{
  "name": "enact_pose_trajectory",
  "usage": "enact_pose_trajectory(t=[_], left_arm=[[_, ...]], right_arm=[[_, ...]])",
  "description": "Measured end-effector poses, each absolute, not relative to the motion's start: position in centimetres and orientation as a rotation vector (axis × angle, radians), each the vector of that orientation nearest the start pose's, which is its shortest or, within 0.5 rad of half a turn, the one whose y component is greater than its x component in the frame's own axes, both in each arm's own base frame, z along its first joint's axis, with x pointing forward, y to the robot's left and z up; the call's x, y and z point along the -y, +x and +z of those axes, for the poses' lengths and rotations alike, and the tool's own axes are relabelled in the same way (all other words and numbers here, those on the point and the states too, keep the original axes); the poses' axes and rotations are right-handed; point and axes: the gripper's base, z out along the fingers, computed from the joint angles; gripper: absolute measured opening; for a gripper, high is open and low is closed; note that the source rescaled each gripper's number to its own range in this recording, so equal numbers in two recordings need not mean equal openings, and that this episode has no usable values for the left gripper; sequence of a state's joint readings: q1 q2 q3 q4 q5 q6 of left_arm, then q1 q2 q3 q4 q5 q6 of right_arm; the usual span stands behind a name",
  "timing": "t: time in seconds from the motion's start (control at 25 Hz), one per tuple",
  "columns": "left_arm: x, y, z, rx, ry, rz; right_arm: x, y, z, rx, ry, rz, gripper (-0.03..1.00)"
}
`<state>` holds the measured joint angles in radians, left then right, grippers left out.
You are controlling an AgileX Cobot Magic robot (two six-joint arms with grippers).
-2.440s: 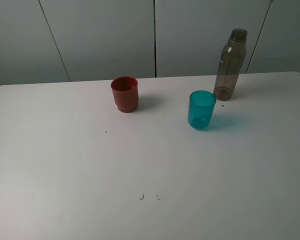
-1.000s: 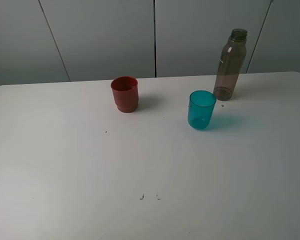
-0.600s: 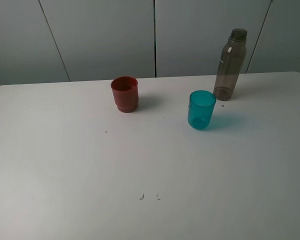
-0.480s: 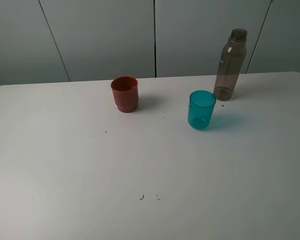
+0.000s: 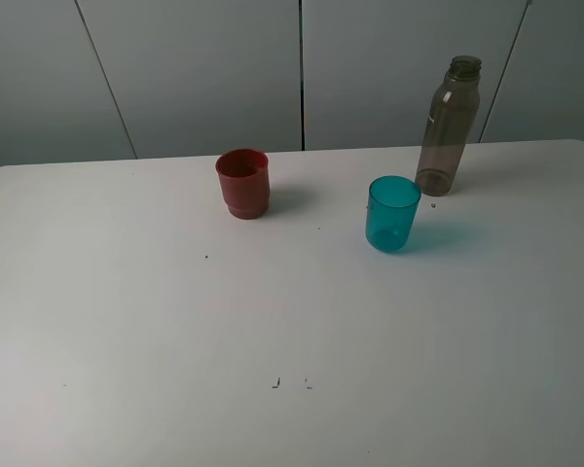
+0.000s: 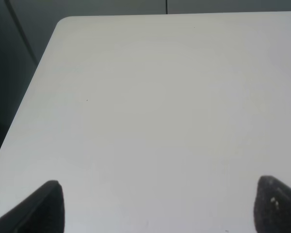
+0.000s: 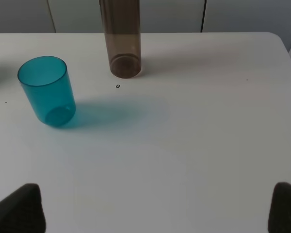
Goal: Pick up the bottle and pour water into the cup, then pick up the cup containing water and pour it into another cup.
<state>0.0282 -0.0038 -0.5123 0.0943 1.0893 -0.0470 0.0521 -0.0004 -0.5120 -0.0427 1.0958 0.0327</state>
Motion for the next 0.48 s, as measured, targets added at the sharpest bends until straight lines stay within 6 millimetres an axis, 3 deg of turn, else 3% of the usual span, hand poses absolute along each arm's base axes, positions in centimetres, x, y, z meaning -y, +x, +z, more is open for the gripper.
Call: enact_pose_trajectory(t=[0.48], left_arm=[[-0.74,-0.85,27.86,-2.053,-0.084,0.101]], right_arm=[[0.39,-0.77,27.78,-2.066,-0.009,0.006,1.0]])
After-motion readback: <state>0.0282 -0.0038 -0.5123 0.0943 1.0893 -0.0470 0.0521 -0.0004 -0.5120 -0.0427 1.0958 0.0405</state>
